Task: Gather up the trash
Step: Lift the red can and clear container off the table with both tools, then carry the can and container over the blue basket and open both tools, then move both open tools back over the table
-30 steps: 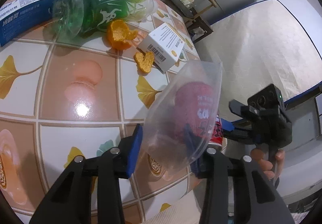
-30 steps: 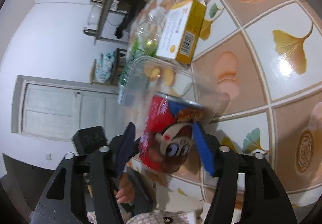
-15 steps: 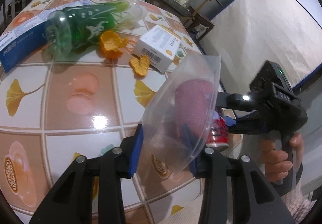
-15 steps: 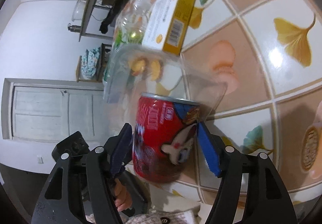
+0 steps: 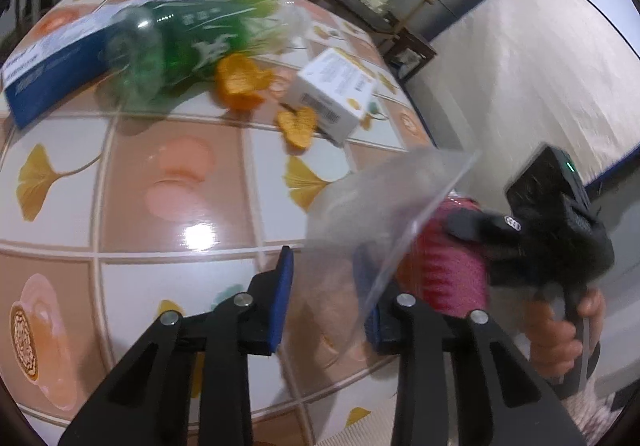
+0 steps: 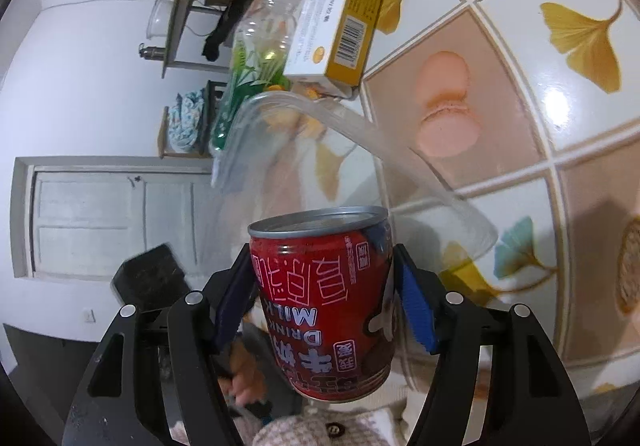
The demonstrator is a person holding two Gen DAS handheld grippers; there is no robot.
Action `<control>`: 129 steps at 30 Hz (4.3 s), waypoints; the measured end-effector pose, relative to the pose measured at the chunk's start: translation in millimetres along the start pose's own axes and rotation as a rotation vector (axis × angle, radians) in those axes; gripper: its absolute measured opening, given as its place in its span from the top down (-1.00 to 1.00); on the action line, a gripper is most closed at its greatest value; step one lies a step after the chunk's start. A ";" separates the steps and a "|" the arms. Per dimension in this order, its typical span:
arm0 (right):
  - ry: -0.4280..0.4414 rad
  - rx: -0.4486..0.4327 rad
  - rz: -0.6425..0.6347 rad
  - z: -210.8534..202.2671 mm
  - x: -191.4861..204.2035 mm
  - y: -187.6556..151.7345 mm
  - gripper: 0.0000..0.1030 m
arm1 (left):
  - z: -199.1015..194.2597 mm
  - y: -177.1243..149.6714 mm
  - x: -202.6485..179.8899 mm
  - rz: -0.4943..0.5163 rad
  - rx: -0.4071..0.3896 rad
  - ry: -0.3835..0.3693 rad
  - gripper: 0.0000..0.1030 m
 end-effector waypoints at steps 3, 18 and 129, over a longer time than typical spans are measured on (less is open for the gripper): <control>0.009 -0.027 -0.026 -14.6 2.6 -9.1 -0.23 | -2.6 2.7 13.0 -0.053 0.002 -0.004 0.42; -0.320 -0.430 -0.163 -87.6 -5.8 -7.5 -0.23 | -15.7 2.8 19.7 -0.084 -0.005 0.008 0.42; -0.653 -0.925 0.406 -328.2 -268.3 -144.5 -0.67 | 60.5 26.6 -246.8 0.401 0.001 -0.080 -0.61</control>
Point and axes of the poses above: each gripper's, at about its wrist camera, not at the fingertips, and z roughly the way its jaws point, x to its left, y to its top, the point moved 6 cm from there along z, roughly the way its jaws point, and after that the axes turned 9 degrees about x, right-handed, at the moved point
